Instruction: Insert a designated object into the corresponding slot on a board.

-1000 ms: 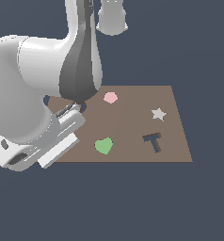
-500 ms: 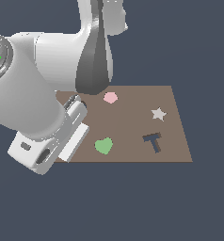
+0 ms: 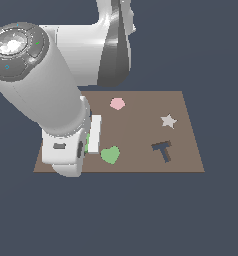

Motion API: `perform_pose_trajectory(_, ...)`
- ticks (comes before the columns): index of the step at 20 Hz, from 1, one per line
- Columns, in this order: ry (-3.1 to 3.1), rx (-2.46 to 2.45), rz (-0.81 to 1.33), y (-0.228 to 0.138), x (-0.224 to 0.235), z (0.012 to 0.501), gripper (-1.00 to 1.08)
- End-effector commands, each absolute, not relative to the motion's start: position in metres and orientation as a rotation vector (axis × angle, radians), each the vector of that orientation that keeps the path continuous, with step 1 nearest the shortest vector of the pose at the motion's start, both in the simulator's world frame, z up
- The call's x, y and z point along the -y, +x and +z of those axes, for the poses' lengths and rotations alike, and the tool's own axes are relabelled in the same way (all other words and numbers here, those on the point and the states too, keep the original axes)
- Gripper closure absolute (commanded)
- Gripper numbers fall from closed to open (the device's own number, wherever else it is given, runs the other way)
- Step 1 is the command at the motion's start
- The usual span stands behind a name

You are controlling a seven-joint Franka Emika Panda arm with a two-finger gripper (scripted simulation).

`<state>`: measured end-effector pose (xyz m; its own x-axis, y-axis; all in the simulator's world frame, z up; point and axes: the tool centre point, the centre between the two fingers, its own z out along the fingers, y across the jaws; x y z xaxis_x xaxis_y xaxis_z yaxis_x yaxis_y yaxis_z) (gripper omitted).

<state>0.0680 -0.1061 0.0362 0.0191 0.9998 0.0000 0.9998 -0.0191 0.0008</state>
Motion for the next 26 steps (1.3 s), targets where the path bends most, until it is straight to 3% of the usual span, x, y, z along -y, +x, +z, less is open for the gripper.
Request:
perform_pose_trajectory(1, 2.111, -2.325, 0.001, 0.061, 0.101, 0.037, 1.08)
perform_pose_trajectory(26, 0.674, -3.067, 0.001, -0.022, 0.100, 0.040, 1.08)
